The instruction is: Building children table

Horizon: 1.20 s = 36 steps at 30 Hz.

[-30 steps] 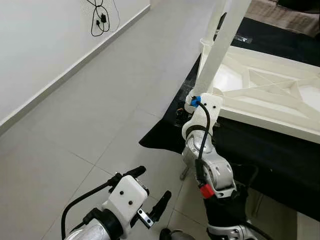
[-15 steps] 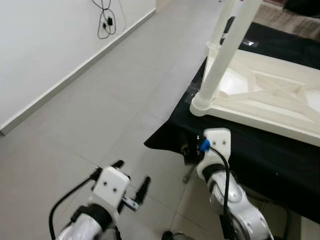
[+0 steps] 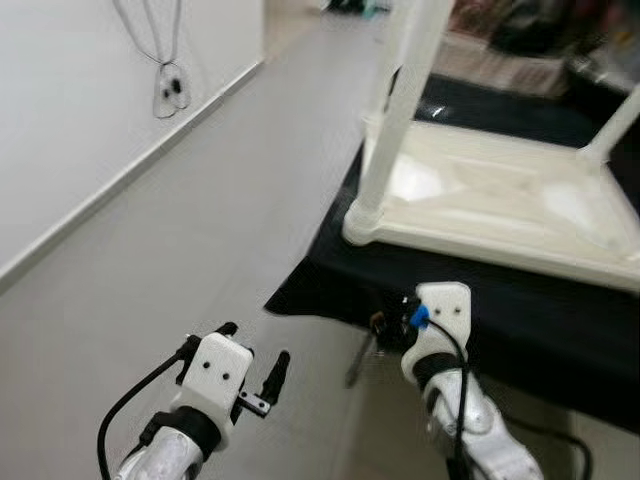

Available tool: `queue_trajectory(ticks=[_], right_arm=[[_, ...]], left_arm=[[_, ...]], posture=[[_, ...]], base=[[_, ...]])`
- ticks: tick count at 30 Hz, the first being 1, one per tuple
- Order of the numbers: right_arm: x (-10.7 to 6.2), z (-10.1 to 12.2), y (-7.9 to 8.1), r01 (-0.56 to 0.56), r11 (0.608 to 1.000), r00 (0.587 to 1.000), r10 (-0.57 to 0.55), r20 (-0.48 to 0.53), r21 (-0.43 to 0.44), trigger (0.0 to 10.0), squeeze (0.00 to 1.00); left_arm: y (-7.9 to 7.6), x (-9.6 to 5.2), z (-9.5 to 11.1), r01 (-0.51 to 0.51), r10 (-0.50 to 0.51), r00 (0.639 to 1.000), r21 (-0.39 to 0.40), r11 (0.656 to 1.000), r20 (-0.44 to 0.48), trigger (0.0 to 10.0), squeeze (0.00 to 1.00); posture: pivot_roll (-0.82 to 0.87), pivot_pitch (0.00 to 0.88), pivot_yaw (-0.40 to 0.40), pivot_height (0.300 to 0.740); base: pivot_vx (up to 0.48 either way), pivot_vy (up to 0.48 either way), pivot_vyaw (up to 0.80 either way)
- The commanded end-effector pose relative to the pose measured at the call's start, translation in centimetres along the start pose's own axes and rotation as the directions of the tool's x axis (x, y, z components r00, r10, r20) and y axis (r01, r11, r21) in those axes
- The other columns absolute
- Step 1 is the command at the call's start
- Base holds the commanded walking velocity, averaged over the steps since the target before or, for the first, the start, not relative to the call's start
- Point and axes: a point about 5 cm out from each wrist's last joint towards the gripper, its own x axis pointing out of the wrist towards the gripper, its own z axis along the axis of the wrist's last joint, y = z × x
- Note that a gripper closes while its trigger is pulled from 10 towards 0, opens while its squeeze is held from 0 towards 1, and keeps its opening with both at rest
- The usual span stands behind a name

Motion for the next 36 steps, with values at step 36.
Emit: queue_trajectory(ticks=[36], right_arm=[[0.3, -1.3, -0.3, 0.000, 1.000, 0.999, 0.000, -0.053, 0.002, 10.0, 0.00]], left_arm=[[-0.8, 0.4, -1.5, 0.006, -0.007, 0.998, -0.013, 1.000, -0.062, 10.0, 0.00]], posture=[[0.17, 0.058, -0.120, 0.740]], base=[[0.000, 0.000, 0.00]])
